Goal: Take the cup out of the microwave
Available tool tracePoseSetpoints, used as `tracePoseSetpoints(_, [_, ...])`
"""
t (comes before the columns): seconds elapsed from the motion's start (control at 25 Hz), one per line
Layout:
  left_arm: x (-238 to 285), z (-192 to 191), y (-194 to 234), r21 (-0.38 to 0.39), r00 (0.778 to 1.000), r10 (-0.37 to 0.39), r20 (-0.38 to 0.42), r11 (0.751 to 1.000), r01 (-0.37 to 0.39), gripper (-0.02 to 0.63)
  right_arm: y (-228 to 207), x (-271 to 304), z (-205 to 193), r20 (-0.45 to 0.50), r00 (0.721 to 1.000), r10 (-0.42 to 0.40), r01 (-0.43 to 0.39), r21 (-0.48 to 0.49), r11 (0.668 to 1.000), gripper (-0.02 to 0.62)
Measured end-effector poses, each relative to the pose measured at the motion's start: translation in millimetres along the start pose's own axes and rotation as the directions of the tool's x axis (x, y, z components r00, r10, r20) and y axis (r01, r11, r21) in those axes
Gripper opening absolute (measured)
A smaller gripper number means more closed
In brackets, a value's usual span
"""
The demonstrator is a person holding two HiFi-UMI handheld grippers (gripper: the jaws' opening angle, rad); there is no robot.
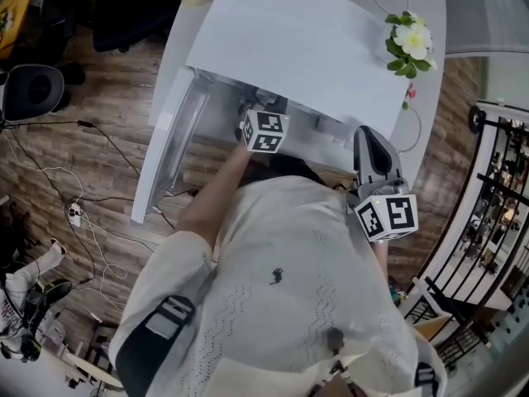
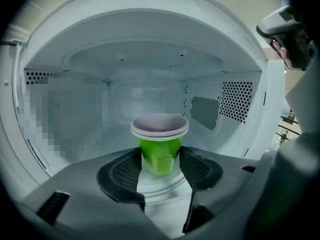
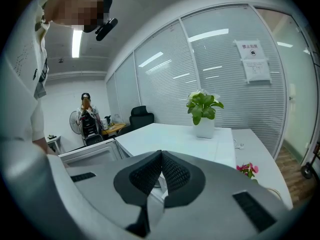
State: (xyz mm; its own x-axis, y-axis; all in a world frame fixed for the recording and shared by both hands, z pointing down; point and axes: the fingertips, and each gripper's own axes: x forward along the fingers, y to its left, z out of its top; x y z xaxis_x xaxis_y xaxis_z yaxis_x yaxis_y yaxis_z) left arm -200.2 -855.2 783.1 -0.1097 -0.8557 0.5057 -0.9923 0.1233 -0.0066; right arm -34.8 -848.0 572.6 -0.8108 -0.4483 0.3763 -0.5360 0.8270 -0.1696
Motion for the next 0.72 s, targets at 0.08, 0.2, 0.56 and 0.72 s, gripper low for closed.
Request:
tracePoseSetpoints(0.08, [1, 0, -1, -0.006, 1.0, 0.001, 0.0, 1.0, -0.001, 0.258, 0, 2, 1, 0.002, 1.0, 0.016, -0.016, -0.008, 1.0, 0.008])
tracePoseSetpoints(0.2, [1, 1, -2, -0.012, 1.0, 0.002, 0.002, 1.0, -0.002, 0.255, 1, 4, 3, 0.004, 1.0, 0.03, -0.03, -0.009, 1.0, 0.008])
tracePoseSetpoints(0.56, [-15, 8, -5, -0.015, 1.0, -0.002, 0.027, 1.0, 0.003, 0.25, 6, 5, 5, 0.012, 0.999, 0.045, -0.045, 0.001, 0.999, 0.009])
tracePoseSetpoints(0.72, [-30, 6, -3, -0.01, 1.0, -0.007, 0.027, 1.0, 0.007, 0.252, 14, 4, 3, 0.012, 0.999, 0.046, -0.046, 0.011, 0.999, 0.008])
